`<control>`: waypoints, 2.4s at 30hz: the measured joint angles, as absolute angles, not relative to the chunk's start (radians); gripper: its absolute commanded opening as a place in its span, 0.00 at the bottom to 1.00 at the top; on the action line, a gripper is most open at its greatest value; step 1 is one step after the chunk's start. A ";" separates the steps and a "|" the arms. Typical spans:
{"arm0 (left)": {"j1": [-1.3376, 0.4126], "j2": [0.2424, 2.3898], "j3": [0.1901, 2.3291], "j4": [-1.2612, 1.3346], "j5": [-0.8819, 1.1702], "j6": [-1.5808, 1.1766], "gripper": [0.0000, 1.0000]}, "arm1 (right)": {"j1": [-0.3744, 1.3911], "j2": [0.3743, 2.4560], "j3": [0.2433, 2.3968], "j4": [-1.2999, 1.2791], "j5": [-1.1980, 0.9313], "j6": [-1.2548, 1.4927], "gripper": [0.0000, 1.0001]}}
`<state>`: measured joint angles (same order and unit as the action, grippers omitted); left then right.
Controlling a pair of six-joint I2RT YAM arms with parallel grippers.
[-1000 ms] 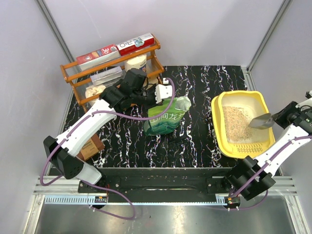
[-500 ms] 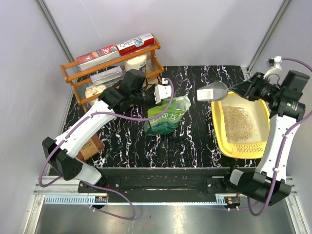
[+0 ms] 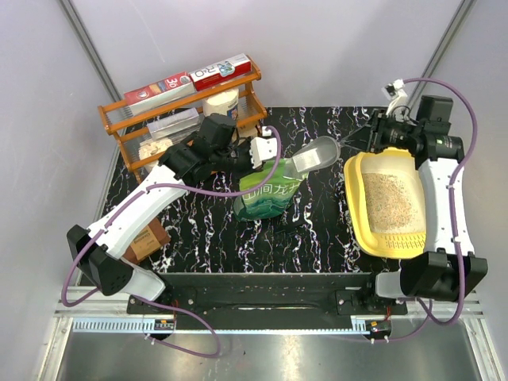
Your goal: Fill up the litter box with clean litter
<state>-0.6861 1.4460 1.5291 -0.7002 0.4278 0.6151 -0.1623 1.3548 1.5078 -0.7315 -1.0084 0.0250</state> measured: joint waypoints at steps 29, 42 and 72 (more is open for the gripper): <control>-0.689 1.396 1.495 -0.717 0.414 0.564 0.00 | 0.352 1.540 1.569 -0.826 -0.424 0.132 0.00; -0.688 1.396 1.495 -0.717 0.422 0.503 0.00 | 0.528 1.600 1.549 -0.802 -0.105 0.257 0.00; -0.692 1.419 1.532 -0.774 0.363 0.656 0.00 | 0.146 1.556 1.225 -0.305 -1.027 0.616 0.00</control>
